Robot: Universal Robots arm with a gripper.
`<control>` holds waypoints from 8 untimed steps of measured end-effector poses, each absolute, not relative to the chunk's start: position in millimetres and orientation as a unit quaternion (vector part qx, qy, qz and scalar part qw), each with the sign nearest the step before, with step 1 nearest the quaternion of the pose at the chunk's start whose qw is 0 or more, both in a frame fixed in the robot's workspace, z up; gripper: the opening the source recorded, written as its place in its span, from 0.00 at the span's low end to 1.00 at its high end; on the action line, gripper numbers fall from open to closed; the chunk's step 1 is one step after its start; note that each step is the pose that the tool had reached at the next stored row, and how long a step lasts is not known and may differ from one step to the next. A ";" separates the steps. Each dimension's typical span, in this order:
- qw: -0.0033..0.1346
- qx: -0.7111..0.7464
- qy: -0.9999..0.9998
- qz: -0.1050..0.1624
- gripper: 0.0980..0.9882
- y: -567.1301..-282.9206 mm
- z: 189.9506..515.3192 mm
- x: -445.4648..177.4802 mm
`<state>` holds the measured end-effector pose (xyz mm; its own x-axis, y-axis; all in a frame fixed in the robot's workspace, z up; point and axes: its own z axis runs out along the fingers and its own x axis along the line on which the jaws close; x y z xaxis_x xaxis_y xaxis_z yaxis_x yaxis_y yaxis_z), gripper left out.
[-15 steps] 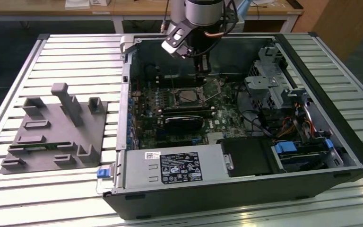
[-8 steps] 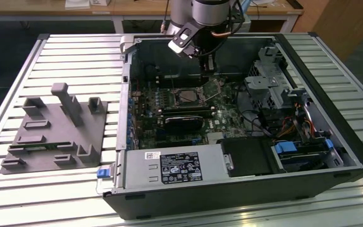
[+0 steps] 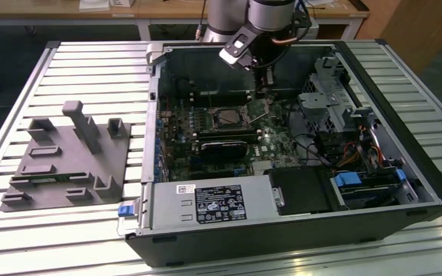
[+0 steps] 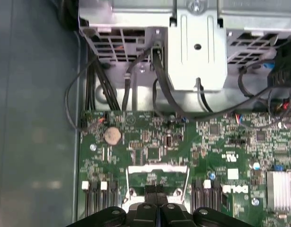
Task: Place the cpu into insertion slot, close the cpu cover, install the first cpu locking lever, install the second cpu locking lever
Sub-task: 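Close the cpu cover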
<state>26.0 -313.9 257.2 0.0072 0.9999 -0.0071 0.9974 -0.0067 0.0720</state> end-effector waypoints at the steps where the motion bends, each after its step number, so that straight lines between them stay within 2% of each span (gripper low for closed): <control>1: 0.028 0.709 0.704 0.023 0.01 -313.8 257.2 28.3; 8: 0.028 0.709 0.704 0.023 0.01 -313.3 257.3 45.2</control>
<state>45.2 -313.3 257.3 0.0072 0.9999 -0.0071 0.9974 -0.0066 0.0719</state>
